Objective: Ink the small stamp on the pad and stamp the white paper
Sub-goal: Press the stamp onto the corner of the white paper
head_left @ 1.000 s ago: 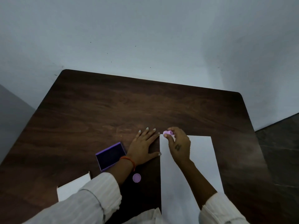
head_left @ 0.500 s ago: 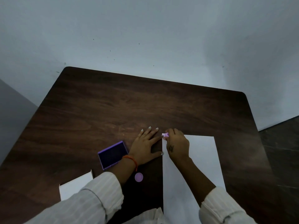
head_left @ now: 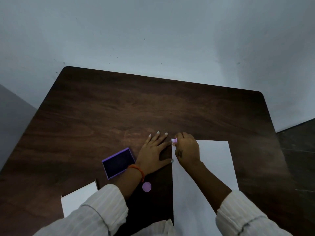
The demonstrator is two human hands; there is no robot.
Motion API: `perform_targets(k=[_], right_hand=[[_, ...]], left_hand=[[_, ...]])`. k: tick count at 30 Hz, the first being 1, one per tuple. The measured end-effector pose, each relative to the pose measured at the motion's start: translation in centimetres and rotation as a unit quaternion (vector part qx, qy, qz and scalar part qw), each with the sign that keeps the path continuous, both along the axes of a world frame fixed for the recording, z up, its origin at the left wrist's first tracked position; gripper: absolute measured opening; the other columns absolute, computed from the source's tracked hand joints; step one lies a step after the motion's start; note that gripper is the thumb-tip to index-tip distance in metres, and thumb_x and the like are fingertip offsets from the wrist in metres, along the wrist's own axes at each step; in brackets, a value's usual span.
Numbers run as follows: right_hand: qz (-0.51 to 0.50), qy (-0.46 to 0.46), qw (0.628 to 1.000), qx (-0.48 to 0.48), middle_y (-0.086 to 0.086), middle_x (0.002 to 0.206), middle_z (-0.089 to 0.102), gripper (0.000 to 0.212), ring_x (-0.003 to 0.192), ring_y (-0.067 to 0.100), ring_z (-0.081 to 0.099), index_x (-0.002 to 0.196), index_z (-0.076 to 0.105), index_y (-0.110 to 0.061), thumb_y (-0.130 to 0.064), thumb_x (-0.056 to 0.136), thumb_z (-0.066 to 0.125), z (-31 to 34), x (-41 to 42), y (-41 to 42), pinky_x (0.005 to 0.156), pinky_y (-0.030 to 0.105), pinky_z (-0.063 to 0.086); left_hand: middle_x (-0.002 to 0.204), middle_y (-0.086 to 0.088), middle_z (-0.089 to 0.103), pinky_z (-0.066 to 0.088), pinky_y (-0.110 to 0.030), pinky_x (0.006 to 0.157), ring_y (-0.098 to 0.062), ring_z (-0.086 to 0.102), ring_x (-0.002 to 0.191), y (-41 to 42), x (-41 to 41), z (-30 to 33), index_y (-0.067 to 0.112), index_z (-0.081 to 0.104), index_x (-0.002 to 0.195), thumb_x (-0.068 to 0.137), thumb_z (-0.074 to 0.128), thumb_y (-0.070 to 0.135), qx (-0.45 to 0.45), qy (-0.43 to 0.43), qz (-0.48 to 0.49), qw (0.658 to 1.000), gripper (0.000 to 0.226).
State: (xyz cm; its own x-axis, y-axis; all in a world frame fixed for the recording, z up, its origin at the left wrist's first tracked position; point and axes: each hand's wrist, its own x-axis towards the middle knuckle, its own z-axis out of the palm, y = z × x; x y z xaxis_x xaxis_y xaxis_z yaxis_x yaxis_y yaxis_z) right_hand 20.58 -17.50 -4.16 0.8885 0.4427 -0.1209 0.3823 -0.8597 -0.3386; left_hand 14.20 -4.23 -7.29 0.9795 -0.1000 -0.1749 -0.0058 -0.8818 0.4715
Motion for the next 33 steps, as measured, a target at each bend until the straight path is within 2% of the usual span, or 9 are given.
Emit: perform_targets(k=[11, 16, 19, 21, 23, 27, 29, 31, 33], right_hand=[[0.029, -0.029, 0.999, 0.003, 0.018, 0.116, 0.065, 0.03, 0.104, 0.031, 0.059, 0.114, 0.058, 0.0, -0.021, 0.092, 0.053, -0.3, -0.3, -0.2, 0.091, 0.032, 0.048], [0.024, -0.014, 1.0, -0.014, 0.014, 0.115, 0.064, 0.028, 0.104, 0.025, 0.059, 0.111, 0.059, -0.005, -0.024, 0.092, 0.054, 0.2, 0.1, 0.0, 0.089, 0.029, 0.047], [-0.083, 0.052, 0.988, 0.116, 0.015, 0.104, 0.069, 0.024, 0.099, 0.026, 0.062, 0.104, 0.065, -0.003, -0.019, 0.088, 0.061, 1.0, 0.2, -0.5, 0.086, 0.03, 0.047], [-0.2, 0.057, 0.942, 0.262, 0.013, 0.095, 0.071, 0.017, 0.092, 0.024, 0.066, 0.097, 0.067, -0.005, -0.016, 0.084, 0.065, 1.6, -0.3, -1.2, 0.079, 0.026, 0.049], [-0.315, 0.111, 0.864, 0.377, 0.011, 0.095, 0.071, 0.019, 0.092, 0.023, 0.067, 0.097, 0.067, -0.007, -0.017, 0.082, 0.069, 2.1, -0.7, -2.2, 0.079, 0.029, 0.053], [-0.402, 0.346, 0.632, 0.565, 0.013, 0.103, 0.068, 0.023, 0.097, 0.024, 0.067, 0.105, 0.064, -0.003, -0.014, 0.085, 0.064, 2.9, -2.2, -4.6, 0.085, 0.033, 0.053], [-0.398, 0.415, 0.548, 0.607, 0.014, 0.102, 0.067, 0.022, 0.097, 0.024, 0.065, 0.106, 0.062, -0.001, -0.015, 0.088, 0.058, 2.8, -3.8, -5.6, 0.092, 0.035, 0.049], [-0.397, 0.449, 0.492, 0.632, 0.015, 0.098, 0.068, 0.02, 0.095, 0.024, 0.064, 0.1, 0.062, 0.0, -0.015, 0.09, 0.054, 2.3, -5.5, -6.1, 0.098, 0.04, 0.044], [-0.401, 0.466, 0.465, 0.637, 0.015, 0.085, 0.073, 0.019, 0.093, 0.025, 0.063, 0.097, 0.063, 0.0, -0.015, 0.091, 0.052, 1.7, -7.1, -6.3, 0.098, 0.041, 0.043]], left_hand=[[0.159, 0.004, 0.01, -0.01, -0.037, 0.113, -0.018, -0.002, 0.146, 0.0, -0.1, -0.3, 0.034, 0.027, 0.141, 0.081, 0.057, 0.055, -0.021, -0.005, 0.012, 1.0, 0.07], [0.159, 0.002, 0.01, -0.009, -0.037, 0.112, -0.019, -0.002, 0.146, 0.0, 0.1, 0.4, 0.032, 0.027, 0.141, 0.081, 0.056, 0.055, -0.012, 0.017, 0.006, 1.0, 0.07], [0.159, 0.001, 0.009, -0.004, -0.04, 0.116, -0.021, -0.001, 0.146, 0.1, 0.2, 1.2, 0.031, 0.024, 0.142, 0.083, 0.055, 0.052, -0.004, 0.041, -0.003, 0.999, 0.07], [0.159, 0.001, 0.009, 0.001, -0.041, 0.117, -0.021, 0.001, 0.146, 0.2, -0.3, 1.9, 0.031, 0.025, 0.142, 0.086, 0.055, 0.048, -0.036, 0.041, 0.017, 0.998, 0.066], [0.158, 0.002, 0.014, 0.006, -0.039, 0.117, -0.019, 0.004, 0.146, 0.2, -1.1, 2.6, 0.032, 0.029, 0.141, 0.087, 0.056, 0.043, -0.088, 0.009, 0.064, 0.994, 0.061], [0.154, 0.007, 0.026, 0.02, -0.036, 0.115, -0.014, 0.018, 0.143, -0.3, -4.8, 3.7, 0.036, 0.033, 0.138, 0.083, 0.062, 0.042, -0.159, -0.011, 0.133, 0.978, 0.062], [0.152, 0.009, 0.03, 0.024, -0.034, 0.113, -0.012, 0.025, 0.14, -0.6, -7.4, 3.8, 0.038, 0.033, 0.137, 0.08, 0.064, 0.045, -0.149, -0.003, 0.143, 0.978, 0.065], [0.15, 0.009, 0.034, 0.025, -0.031, 0.112, -0.011, 0.028, 0.137, -1.0, -9.7, 3.6, 0.037, 0.034, 0.137, 0.078, 0.066, 0.047, -0.135, -0.006, 0.154, 0.979, 0.069], [0.148, 0.006, 0.036, 0.027, -0.031, 0.112, -0.013, 0.029, 0.136, -1.2, -11.5, 3.1, 0.032, 0.036, 0.138, 0.076, 0.069, 0.045, -0.127, -0.005, 0.17, 0.977, 0.072]])
